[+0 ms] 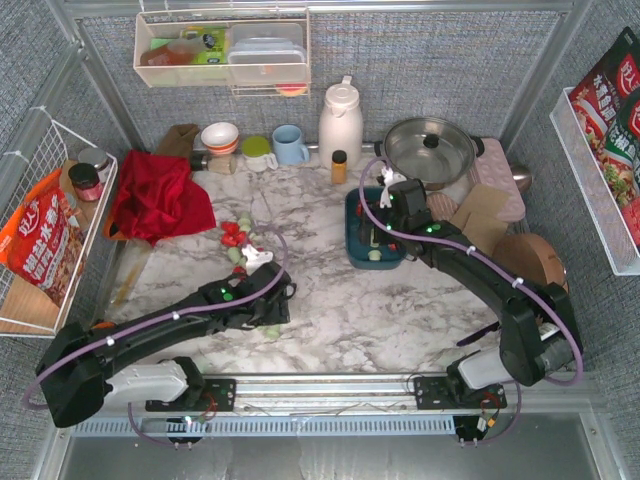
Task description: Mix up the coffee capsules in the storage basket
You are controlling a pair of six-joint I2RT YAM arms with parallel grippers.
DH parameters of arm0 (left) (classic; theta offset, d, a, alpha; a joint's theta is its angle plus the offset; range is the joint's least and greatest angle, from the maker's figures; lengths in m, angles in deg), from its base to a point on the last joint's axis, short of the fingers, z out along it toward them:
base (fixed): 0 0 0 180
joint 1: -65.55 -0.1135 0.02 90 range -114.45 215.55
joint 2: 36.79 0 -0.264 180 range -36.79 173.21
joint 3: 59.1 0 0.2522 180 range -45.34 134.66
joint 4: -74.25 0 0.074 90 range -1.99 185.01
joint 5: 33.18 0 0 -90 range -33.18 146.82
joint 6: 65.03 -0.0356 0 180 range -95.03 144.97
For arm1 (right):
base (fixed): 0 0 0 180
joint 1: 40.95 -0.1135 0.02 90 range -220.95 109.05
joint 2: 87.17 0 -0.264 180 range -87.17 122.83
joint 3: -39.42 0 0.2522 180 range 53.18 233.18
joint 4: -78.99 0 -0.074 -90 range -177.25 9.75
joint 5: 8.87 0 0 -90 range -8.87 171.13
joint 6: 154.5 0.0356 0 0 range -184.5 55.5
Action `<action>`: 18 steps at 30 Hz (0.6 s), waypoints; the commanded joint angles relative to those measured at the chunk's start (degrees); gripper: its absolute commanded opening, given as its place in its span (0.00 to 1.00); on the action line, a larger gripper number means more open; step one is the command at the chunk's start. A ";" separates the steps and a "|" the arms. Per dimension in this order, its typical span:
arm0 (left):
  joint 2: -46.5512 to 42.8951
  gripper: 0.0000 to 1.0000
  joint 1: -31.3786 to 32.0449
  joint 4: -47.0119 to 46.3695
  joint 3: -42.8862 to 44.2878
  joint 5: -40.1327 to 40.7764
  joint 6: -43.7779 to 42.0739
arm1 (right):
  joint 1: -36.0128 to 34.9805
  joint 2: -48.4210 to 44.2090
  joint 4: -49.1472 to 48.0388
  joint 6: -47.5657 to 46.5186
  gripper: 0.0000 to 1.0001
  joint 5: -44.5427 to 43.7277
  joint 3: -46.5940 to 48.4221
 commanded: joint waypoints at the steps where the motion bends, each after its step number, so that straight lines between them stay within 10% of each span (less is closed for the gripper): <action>1: 2.65 0.62 2.41 4.82 1.14 3.32 8.15 | -0.05 0.38 -1.63 1.02 0.70 1.70 -0.08; 18: 10.77 0.52 3.64 3.62 0.63 3.86 6.20 | -0.04 2.06 -1.46 1.16 0.70 2.14 -0.04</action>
